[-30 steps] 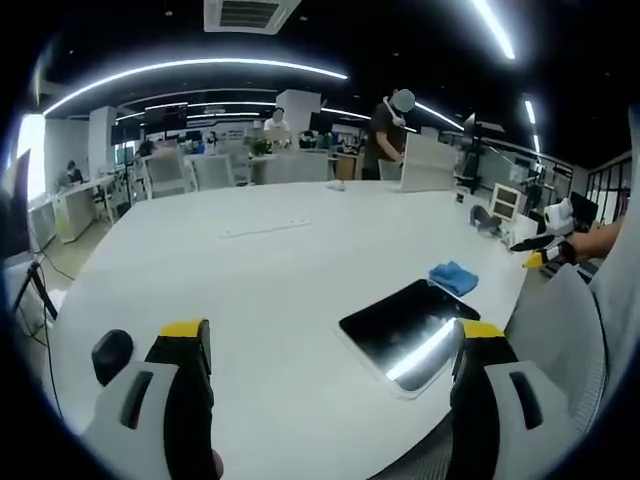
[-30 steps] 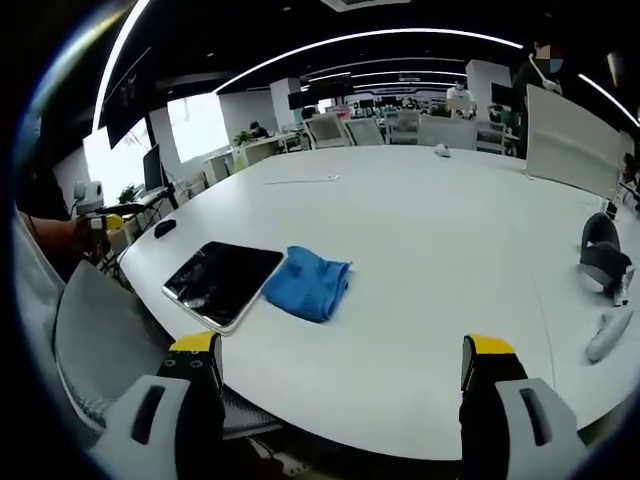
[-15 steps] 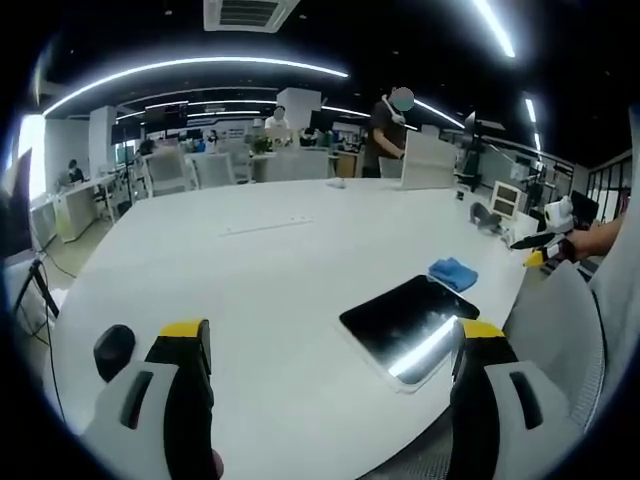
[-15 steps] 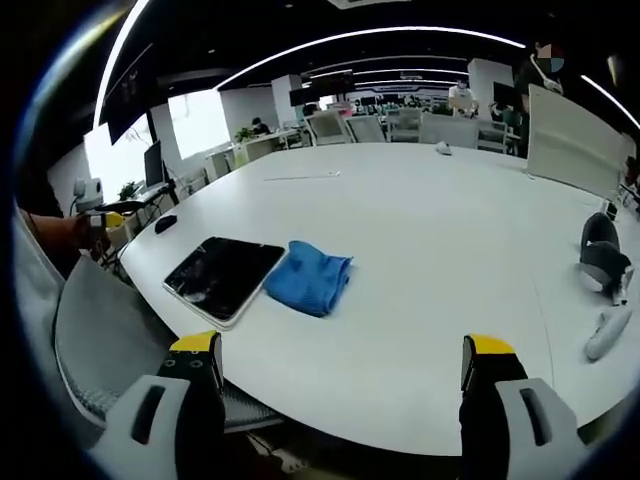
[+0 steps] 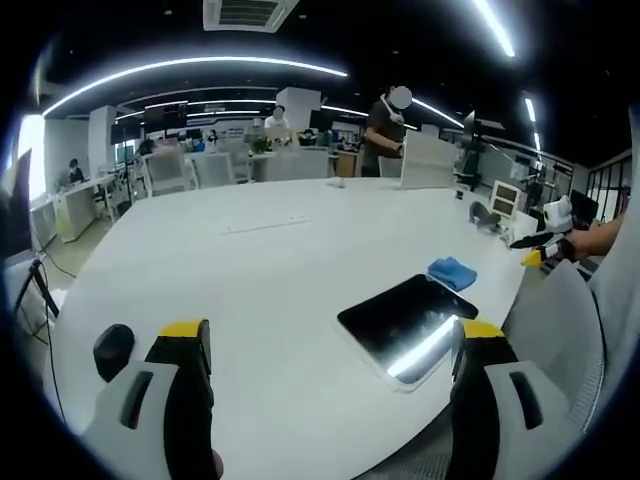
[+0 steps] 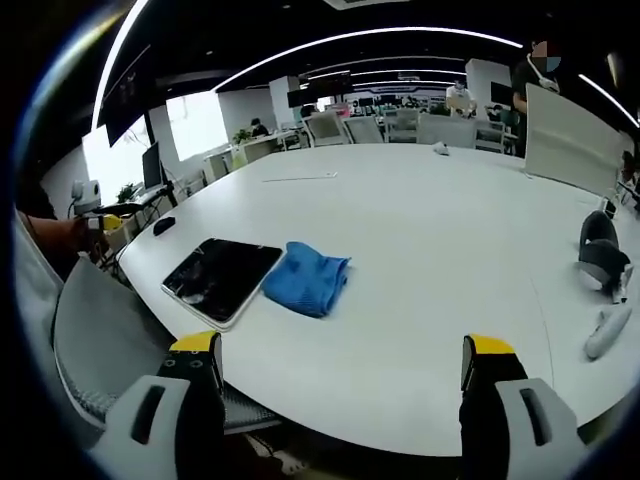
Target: Wipe the mirror surface with the cleaning cloth until all visible marks leave the cleaned area.
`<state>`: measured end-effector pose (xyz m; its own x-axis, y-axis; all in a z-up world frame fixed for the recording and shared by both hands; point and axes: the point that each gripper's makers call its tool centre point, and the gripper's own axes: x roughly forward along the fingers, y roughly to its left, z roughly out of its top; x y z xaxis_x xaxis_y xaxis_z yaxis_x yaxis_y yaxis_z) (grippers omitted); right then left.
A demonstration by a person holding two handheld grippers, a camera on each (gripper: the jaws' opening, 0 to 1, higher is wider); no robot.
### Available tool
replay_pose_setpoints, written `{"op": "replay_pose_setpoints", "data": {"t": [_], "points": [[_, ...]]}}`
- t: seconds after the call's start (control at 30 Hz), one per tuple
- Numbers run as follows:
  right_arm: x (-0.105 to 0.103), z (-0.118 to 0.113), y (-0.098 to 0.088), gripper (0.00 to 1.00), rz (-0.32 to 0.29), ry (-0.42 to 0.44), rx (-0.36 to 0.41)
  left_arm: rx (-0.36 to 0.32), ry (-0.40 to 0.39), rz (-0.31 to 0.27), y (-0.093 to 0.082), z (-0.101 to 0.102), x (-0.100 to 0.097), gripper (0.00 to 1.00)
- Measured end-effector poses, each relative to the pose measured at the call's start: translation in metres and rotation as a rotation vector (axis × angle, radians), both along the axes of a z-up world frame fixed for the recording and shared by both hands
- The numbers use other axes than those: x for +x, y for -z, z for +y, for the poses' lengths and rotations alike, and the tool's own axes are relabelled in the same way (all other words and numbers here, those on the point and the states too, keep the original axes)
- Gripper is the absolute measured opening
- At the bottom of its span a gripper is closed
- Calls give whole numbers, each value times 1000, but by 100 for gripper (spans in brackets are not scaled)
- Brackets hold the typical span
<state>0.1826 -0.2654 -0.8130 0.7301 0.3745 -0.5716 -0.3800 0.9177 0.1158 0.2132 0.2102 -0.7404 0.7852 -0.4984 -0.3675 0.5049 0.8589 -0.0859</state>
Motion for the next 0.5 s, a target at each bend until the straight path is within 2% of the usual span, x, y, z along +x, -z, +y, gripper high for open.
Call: {"op": "replay_pose_setpoints", "data": {"t": [0.1, 0.3, 0.5], "points": [[2, 3, -2, 98, -6, -6, -8, -1, 0, -6, -1, 0, -1, 99], [4, 7, -3, 98, -12, -28, -29, -5, 1, 6, 6, -3, -6, 99], [13, 8, -9, 98, -21, -29, -33, -4, -11, 11, 9, 2, -7, 99]]}}
